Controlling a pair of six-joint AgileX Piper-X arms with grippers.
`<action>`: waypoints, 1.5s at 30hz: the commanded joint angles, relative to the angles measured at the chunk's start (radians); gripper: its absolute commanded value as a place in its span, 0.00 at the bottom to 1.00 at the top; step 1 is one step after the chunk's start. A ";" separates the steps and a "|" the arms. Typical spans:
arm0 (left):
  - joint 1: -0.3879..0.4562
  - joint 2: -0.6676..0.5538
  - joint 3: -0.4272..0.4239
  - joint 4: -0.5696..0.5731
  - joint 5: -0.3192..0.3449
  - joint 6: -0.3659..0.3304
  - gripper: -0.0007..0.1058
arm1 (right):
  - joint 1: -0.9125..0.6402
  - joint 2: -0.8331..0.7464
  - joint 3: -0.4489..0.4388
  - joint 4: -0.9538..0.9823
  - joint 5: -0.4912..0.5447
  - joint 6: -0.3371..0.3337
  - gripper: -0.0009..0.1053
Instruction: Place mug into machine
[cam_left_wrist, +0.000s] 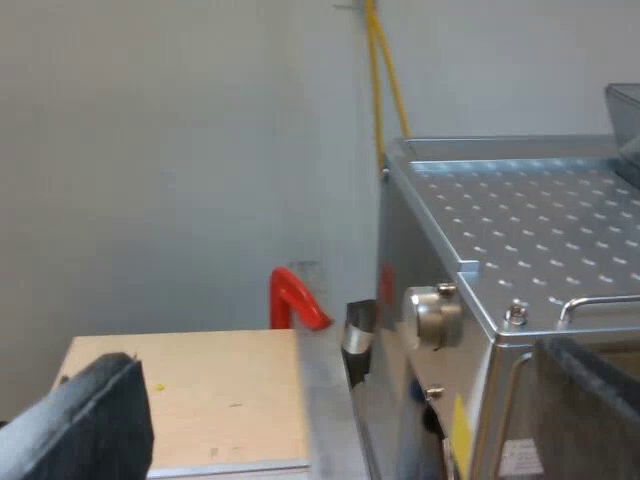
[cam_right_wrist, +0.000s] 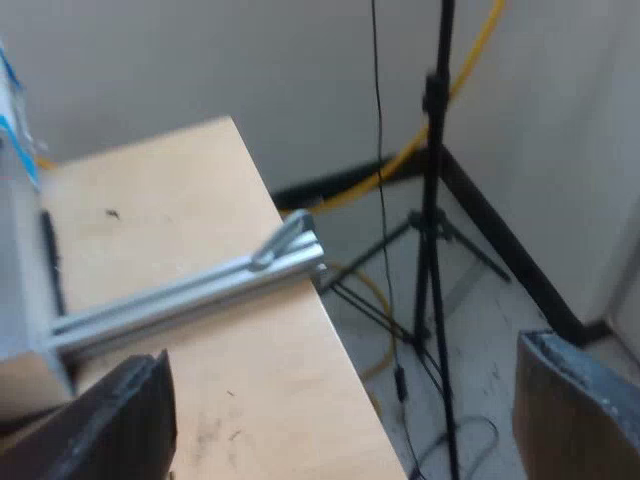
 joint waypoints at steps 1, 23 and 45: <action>0.001 -0.094 -0.005 0.072 -0.057 -0.012 0.74 | 0.040 -0.090 -0.003 0.063 -0.013 -0.013 0.68; 0.001 -0.477 -0.013 0.563 -0.075 0.027 0.74 | 0.121 -0.577 0.105 0.263 -0.085 -0.032 0.68; 0.001 -0.473 0.365 0.241 -0.107 0.027 0.74 | 0.121 -0.569 0.593 -0.003 -0.105 -0.051 0.68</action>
